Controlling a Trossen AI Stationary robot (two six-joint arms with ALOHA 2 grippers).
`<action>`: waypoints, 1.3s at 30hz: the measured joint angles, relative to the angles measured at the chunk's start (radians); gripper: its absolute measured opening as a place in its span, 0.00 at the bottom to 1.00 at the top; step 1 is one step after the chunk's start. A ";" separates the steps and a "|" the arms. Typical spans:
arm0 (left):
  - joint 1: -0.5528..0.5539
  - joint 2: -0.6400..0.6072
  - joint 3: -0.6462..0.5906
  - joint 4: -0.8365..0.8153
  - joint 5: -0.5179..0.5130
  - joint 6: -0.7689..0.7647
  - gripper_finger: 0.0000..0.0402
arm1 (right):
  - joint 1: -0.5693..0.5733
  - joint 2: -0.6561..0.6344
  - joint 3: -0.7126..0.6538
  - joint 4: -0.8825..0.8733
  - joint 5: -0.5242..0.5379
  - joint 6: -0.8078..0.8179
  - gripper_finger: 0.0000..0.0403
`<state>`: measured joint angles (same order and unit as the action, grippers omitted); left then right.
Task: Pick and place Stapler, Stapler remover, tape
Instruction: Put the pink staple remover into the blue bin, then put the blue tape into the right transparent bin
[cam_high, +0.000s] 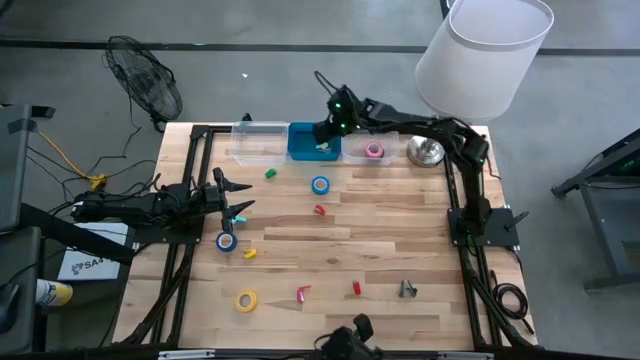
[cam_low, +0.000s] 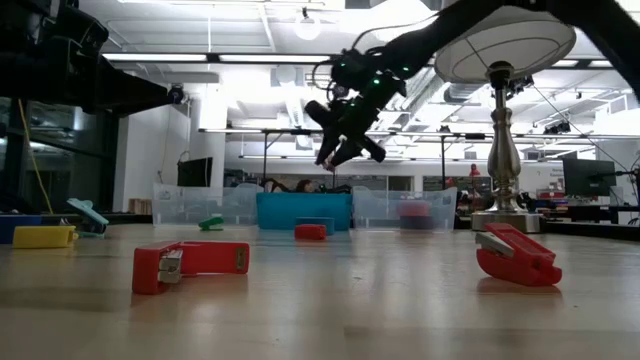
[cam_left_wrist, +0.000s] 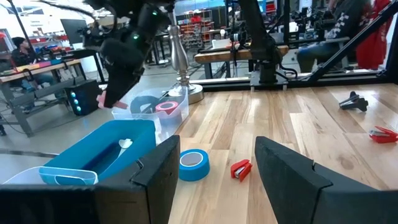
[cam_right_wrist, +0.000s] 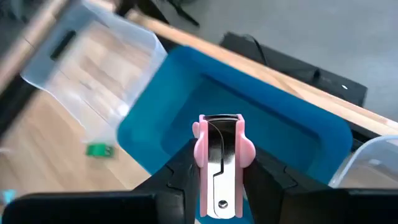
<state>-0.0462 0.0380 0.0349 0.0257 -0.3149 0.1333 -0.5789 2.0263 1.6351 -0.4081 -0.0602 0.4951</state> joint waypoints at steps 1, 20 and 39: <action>0.000 0.000 0.000 0.000 0.000 0.000 0.51 | -0.002 0.019 0.038 -0.057 0.000 -0.014 0.23; 0.000 0.000 0.000 0.000 0.000 0.000 0.51 | -0.032 0.195 0.293 -0.340 -0.103 -0.031 0.30; 0.000 0.000 0.000 0.000 0.000 0.000 0.51 | -0.035 0.175 0.293 -0.445 -0.123 -0.055 0.59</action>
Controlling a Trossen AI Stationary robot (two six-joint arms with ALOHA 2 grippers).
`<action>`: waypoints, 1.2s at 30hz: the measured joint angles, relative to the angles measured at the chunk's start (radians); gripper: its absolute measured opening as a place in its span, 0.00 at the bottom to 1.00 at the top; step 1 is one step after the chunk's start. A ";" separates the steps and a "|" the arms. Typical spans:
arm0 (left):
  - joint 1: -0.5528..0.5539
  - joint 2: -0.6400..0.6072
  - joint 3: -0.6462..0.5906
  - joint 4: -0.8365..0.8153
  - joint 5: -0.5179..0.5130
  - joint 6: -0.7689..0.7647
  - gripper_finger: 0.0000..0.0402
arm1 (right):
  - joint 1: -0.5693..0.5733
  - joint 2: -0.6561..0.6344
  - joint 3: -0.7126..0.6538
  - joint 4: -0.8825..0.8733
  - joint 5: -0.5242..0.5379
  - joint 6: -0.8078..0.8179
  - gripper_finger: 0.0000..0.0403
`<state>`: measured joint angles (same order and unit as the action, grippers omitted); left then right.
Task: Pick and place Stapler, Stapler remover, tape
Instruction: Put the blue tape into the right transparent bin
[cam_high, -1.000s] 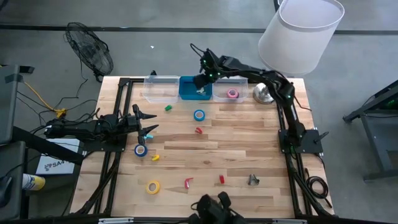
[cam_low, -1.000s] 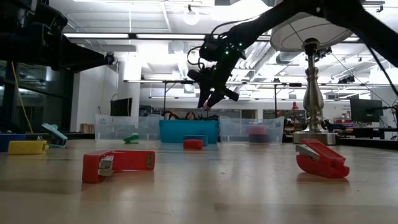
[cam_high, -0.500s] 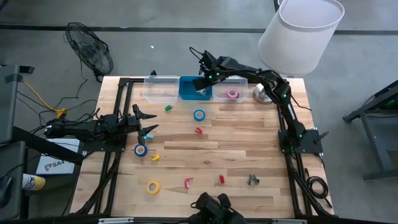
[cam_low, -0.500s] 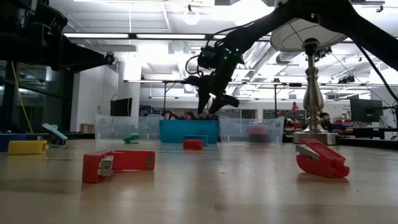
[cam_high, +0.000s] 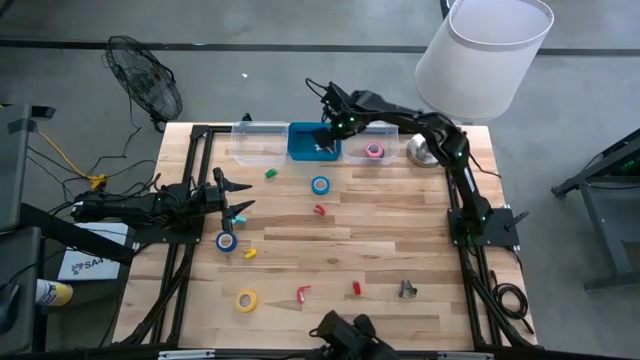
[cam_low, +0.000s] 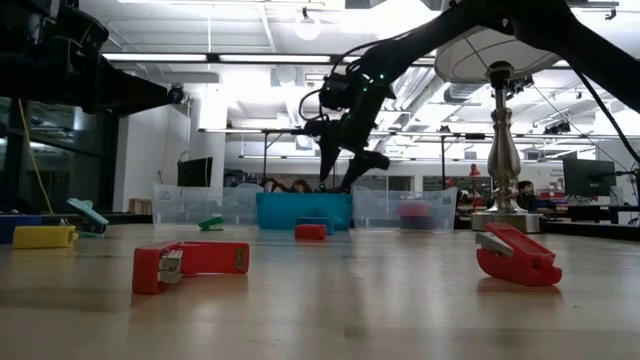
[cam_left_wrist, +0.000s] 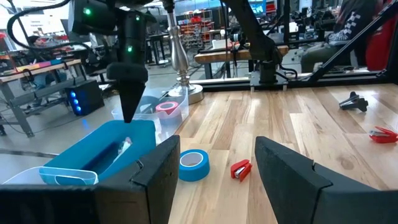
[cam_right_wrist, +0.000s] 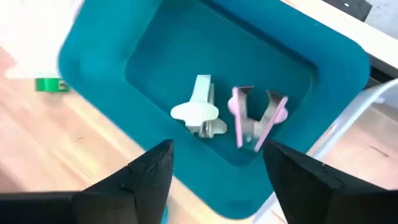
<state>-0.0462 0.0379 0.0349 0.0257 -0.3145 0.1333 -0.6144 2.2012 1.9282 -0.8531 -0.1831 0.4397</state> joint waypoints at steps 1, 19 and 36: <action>0.000 0.000 0.000 0.000 0.000 0.000 0.51 | 0.001 -0.007 0.000 -0.008 -0.008 -0.001 0.59; 0.000 0.000 0.000 0.000 0.000 0.000 0.51 | 0.217 -0.062 0.001 -0.209 0.079 0.163 0.59; 0.000 0.000 0.000 0.000 0.000 0.000 0.51 | 0.247 -0.056 -0.277 0.031 0.103 0.503 0.59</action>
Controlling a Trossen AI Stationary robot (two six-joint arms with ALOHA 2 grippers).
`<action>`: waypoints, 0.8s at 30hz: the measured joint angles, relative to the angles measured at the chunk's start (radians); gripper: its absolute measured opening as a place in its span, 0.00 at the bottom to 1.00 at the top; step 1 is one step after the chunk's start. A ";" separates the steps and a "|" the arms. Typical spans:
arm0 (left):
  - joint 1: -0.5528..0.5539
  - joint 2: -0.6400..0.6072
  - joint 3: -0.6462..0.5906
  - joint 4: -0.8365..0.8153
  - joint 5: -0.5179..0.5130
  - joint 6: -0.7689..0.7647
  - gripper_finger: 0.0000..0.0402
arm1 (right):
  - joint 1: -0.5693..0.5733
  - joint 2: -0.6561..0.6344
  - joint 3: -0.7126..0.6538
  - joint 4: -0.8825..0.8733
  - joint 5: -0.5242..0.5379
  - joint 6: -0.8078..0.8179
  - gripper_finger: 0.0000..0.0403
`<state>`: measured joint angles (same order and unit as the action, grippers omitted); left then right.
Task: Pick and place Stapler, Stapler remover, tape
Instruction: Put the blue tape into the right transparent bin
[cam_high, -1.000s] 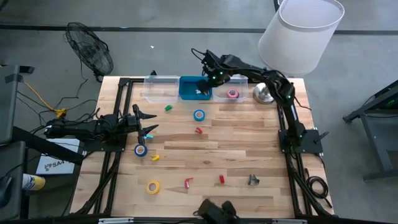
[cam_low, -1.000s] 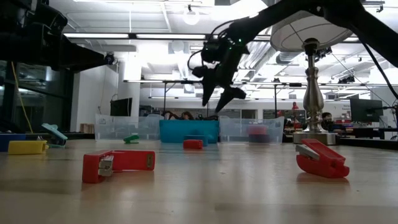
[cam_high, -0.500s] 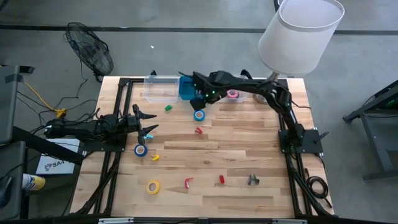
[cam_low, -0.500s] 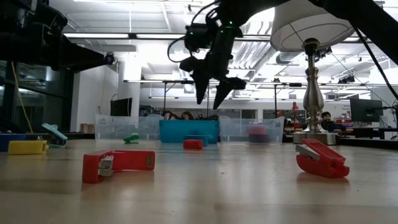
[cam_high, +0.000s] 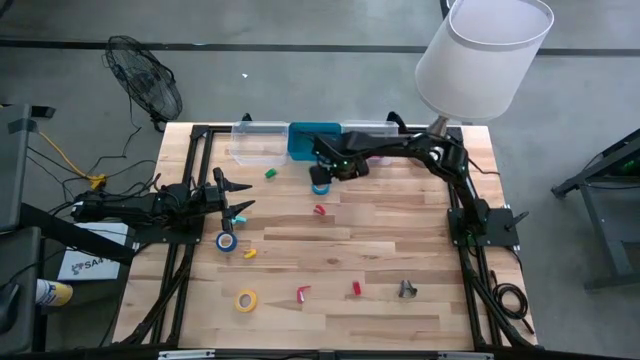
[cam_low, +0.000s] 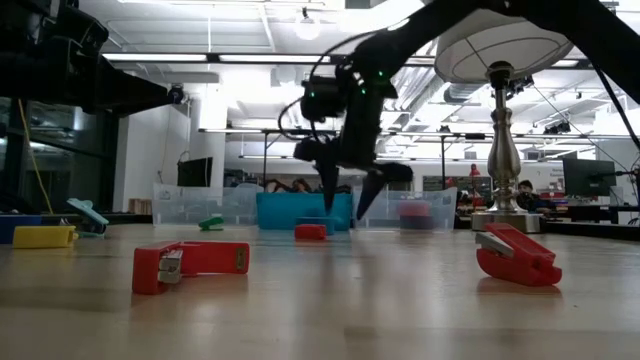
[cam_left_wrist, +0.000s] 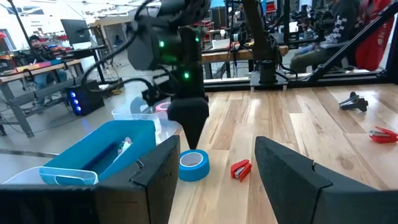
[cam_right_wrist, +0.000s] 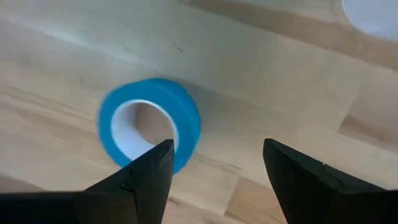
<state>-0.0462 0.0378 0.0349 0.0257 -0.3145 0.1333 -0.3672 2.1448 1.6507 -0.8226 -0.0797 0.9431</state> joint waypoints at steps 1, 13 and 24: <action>0.000 0.000 0.000 0.000 0.000 0.000 0.51 | 0.000 0.000 -0.013 0.014 -0.009 0.000 0.59; 0.000 0.000 0.000 0.000 0.000 0.000 0.51 | 0.003 0.000 -0.046 0.106 -0.036 0.022 0.59; 0.000 0.000 0.000 0.000 0.000 0.000 0.51 | 0.003 0.023 -0.046 0.101 -0.031 0.018 0.50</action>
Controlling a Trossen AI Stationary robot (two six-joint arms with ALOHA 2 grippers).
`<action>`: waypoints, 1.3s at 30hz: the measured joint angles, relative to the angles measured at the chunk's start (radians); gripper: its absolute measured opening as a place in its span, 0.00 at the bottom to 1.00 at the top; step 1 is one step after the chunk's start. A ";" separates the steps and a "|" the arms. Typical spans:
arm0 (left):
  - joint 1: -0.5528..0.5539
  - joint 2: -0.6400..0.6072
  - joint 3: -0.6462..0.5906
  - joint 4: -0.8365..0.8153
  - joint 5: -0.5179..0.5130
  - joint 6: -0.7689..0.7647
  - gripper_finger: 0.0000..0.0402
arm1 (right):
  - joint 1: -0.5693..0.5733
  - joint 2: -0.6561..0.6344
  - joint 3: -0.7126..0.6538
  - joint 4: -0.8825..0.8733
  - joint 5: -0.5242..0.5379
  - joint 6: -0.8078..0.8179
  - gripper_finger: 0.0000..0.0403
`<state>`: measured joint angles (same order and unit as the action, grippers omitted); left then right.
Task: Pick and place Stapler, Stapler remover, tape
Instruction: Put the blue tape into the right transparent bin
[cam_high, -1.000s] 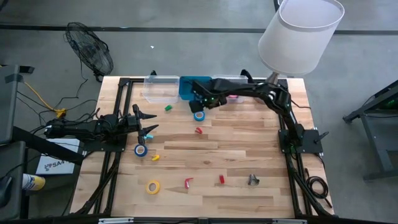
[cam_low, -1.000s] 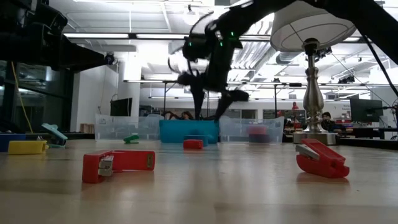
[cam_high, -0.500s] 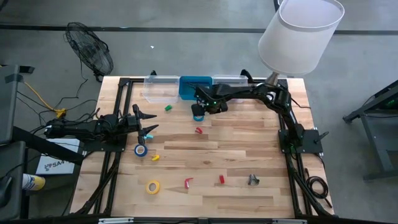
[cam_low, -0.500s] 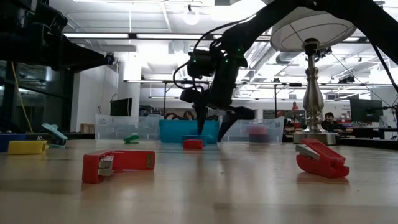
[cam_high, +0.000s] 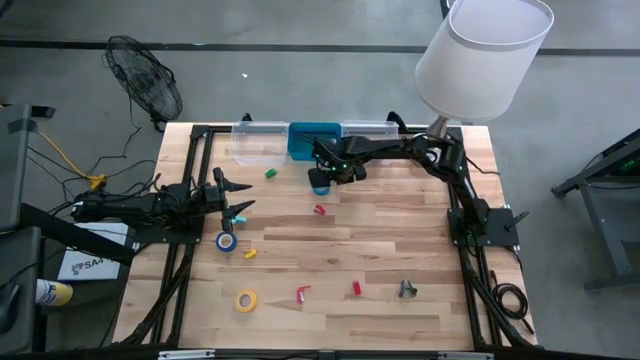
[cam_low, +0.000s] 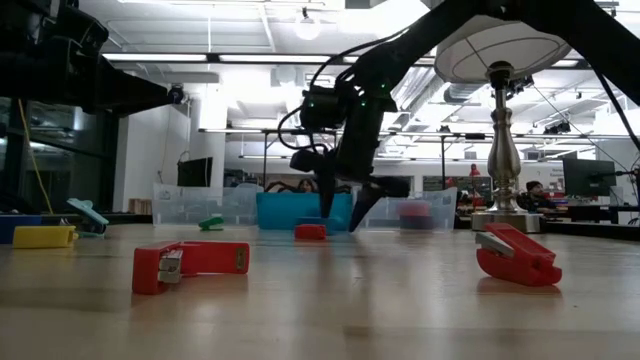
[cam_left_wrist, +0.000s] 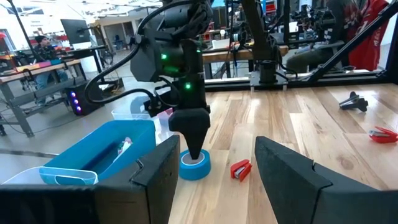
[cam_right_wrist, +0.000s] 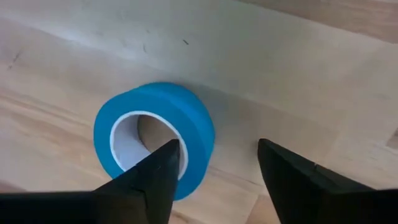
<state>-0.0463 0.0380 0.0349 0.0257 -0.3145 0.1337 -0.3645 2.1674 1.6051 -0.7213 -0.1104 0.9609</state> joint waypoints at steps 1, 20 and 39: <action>0.000 0.000 0.000 0.000 0.000 0.000 0.51 | 0.000 0.000 0.000 -0.002 0.009 -0.001 0.47; 0.000 0.000 0.000 0.000 0.000 0.000 0.51 | -0.006 -0.106 0.000 -0.229 0.098 -0.204 0.07; 0.000 0.000 0.000 0.000 0.000 0.000 0.51 | -0.246 -0.229 0.002 -0.150 0.276 -0.766 0.07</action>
<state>-0.0460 0.0376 0.0349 0.0257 -0.3145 0.1336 -0.6104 1.9381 1.6066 -0.8711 0.1655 0.1948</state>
